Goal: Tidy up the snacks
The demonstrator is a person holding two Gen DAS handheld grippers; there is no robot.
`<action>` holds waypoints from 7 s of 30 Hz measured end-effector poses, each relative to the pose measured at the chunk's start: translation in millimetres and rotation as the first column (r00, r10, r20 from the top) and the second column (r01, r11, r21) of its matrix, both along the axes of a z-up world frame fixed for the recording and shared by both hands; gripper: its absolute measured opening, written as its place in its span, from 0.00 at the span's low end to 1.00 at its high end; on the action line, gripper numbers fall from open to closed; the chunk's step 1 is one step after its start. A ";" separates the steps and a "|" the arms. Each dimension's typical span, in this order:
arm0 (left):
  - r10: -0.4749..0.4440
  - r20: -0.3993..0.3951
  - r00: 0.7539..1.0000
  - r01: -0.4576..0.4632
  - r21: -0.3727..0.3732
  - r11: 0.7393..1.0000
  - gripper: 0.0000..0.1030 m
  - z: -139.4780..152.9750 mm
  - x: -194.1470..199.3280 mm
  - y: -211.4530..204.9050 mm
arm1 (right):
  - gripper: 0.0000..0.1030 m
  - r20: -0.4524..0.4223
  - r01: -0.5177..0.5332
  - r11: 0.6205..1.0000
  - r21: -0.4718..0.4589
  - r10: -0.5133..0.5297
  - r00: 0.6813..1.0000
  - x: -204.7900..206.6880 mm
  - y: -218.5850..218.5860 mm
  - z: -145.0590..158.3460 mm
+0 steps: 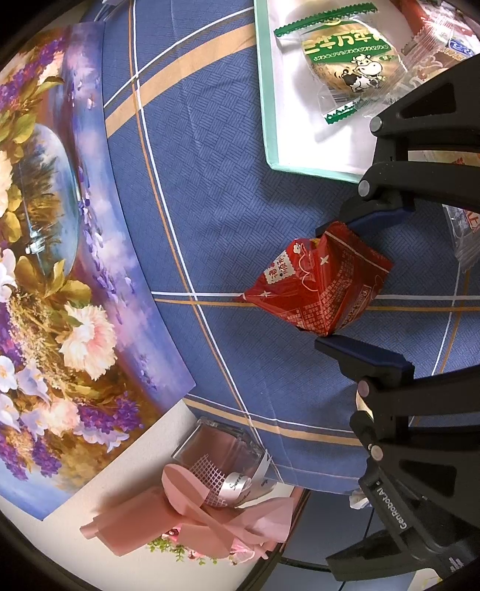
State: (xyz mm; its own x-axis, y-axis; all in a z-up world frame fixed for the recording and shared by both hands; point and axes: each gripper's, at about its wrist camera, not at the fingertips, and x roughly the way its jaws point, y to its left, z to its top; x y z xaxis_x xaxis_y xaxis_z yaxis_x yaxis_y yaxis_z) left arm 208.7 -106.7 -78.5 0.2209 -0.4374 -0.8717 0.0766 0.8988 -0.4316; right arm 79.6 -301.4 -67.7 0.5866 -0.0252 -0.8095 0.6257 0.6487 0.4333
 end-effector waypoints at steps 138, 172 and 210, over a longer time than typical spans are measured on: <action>-0.536 -0.114 0.836 0.542 0.029 0.840 0.42 4.3 -230.8 -92.0 | 0.53 -0.239 0.308 0.951 -0.019 -0.304 0.922 -258.2 -38.2 44.8; -0.401 0.146 0.904 0.342 0.312 0.886 0.98 58.0 -194.1 -42.7 | 1.00 -0.244 0.253 0.964 -0.088 -0.267 0.932 -247.9 -20.1 50.7; -0.406 0.197 0.892 0.280 0.464 0.840 0.98 79.8 -235.9 45.8 | 1.00 -0.218 0.087 0.956 -0.281 -0.152 0.964 -260.0 91.9 86.7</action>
